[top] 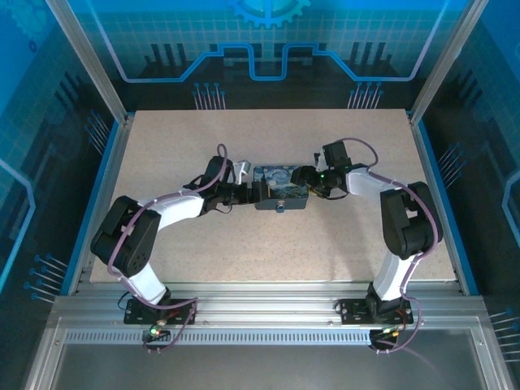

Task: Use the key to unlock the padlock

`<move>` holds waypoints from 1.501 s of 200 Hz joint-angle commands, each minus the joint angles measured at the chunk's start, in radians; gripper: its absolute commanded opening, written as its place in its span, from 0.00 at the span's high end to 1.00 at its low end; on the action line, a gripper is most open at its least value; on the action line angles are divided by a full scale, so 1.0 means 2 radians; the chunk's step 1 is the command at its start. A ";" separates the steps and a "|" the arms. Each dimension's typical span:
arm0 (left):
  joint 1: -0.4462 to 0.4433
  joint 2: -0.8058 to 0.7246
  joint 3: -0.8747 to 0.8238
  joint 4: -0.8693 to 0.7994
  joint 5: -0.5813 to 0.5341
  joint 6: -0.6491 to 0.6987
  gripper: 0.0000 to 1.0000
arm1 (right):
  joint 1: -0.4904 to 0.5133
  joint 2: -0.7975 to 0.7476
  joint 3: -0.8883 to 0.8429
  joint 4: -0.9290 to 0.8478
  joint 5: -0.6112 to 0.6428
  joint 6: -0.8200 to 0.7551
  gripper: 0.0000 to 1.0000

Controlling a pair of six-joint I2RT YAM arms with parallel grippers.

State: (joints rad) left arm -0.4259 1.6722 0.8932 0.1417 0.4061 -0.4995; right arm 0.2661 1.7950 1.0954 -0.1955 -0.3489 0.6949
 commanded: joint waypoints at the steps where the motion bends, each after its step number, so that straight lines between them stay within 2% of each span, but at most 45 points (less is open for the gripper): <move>1: 0.004 -0.022 -0.009 0.006 -0.014 -0.007 0.17 | 0.005 -0.016 -0.008 -0.022 0.004 -0.002 0.25; 44: 0.004 -0.047 -0.025 -0.009 -0.039 -0.010 0.14 | 0.001 -0.037 -0.013 -0.039 0.029 -0.011 0.20; 87: 0.005 -0.096 -0.036 -0.070 -0.104 -0.012 0.13 | 0.000 -0.083 -0.019 -0.072 0.069 -0.032 0.19; 139: 0.005 -0.119 -0.005 -0.212 -0.198 -0.011 0.20 | 0.014 -0.151 -0.036 -0.105 0.091 -0.058 0.21; 175: 0.005 -0.080 0.033 -0.267 -0.234 -0.004 0.27 | 0.043 -0.206 -0.059 -0.109 0.081 -0.086 0.24; 228: 0.005 0.002 0.113 -0.315 -0.275 0.019 0.39 | 0.116 -0.273 -0.091 -0.100 0.075 -0.112 0.30; 261: 0.005 0.056 0.155 -0.337 -0.290 0.030 0.46 | 0.146 -0.290 -0.104 -0.092 0.074 -0.112 0.30; 300: 0.005 0.100 0.186 -0.353 -0.295 0.039 0.57 | 0.152 -0.289 -0.105 -0.092 0.079 -0.112 0.30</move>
State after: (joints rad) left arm -0.4217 1.8275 1.2228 -0.4961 -0.1532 -0.4519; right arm 0.5583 1.2324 0.8970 -0.3874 -0.1928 0.4881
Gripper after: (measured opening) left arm 0.455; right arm 0.704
